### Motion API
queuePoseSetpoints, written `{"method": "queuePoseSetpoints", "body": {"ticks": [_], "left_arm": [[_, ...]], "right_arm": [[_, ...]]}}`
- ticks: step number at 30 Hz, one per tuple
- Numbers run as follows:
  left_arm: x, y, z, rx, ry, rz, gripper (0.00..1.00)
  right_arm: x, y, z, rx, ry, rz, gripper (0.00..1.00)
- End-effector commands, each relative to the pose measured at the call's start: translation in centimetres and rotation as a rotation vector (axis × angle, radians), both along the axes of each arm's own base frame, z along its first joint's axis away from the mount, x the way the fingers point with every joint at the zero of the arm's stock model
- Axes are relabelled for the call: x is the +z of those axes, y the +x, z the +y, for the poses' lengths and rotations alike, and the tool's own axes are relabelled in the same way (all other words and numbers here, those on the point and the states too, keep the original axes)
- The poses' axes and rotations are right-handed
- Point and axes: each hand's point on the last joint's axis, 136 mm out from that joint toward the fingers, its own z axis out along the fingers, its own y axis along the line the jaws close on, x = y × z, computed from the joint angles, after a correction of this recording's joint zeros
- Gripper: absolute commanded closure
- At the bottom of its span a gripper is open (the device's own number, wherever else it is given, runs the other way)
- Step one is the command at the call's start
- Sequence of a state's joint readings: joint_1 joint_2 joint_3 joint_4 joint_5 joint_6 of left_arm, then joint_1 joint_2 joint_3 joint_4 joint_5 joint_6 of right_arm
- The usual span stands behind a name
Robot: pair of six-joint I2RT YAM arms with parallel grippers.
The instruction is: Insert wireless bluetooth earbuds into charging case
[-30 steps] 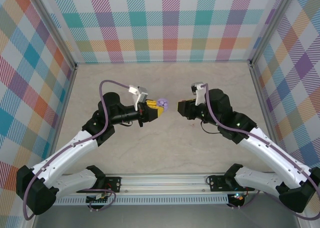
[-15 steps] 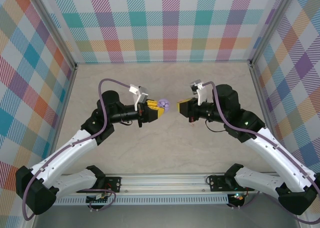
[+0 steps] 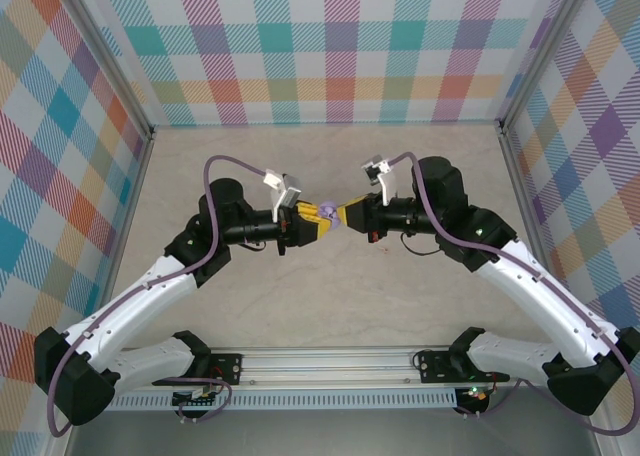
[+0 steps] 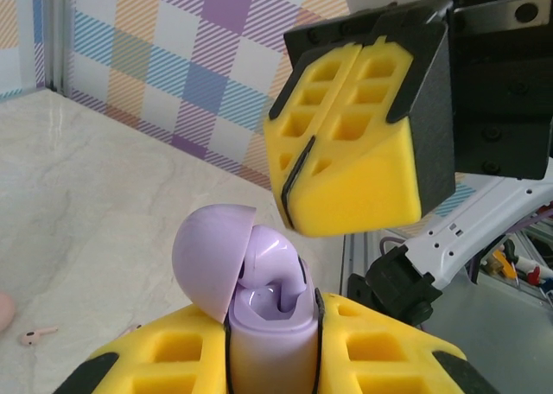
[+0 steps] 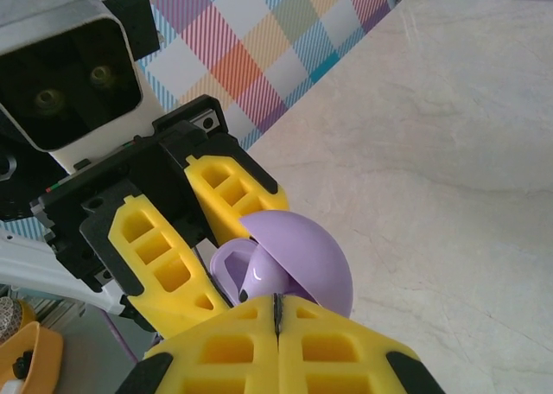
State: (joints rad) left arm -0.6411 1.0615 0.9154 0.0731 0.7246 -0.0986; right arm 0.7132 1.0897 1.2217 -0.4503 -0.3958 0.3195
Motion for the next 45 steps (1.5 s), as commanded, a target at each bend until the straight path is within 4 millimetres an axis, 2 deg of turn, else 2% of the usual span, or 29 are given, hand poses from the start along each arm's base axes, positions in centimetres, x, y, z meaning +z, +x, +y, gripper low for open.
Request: {"method": "queuePoseSetpoints", "body": {"ticks": [1, 9, 22, 27, 30, 33, 36, 45], "left_arm": [[1.7, -0.6, -0.3, -0.034, -0.022, -0.047, 0.88], [1.6, -0.7, -0.5, -0.049, -0.018, -0.042, 0.87], [1.6, -0.8, -0.9, -0.065, -0.001, -0.04, 0.88], [1.3, -0.1, -0.7, -0.024, 0.007, -0.029, 0.88], [1.1, 0.0, -0.7, -0.014, 0.014, -0.026, 0.88], [1.0, 0.0, -0.6, -0.009, 0.016, -0.026, 0.87], [1.4, -0.1, -0.4, -0.006, 0.011, -0.033, 0.88], [3.7, -1.8, -0.4, -0.08, -0.059, -0.073, 0.88]], "right_arm": [[1.8, -0.3, 0.4, 0.035, 0.035, -0.044, 0.97], [1.5, 0.1, 0.6, 0.03, 0.024, -0.033, 0.97], [-0.3, 1.0, 1.2, 0.002, -0.06, 0.006, 0.96], [0.6, 1.2, 0.2, -0.054, -0.037, -0.039, 0.92], [0.7, 1.9, -1.1, -0.145, -0.044, -0.066, 0.9], [-0.2, 3.3, -3.2, -0.29, -0.082, -0.063, 0.9], [-1.3, 4.1, -4.3, -0.354, -0.098, -0.028, 0.9], [-2.9, 4.2, -3.0, -0.248, -0.053, 0.062, 0.91]]}}
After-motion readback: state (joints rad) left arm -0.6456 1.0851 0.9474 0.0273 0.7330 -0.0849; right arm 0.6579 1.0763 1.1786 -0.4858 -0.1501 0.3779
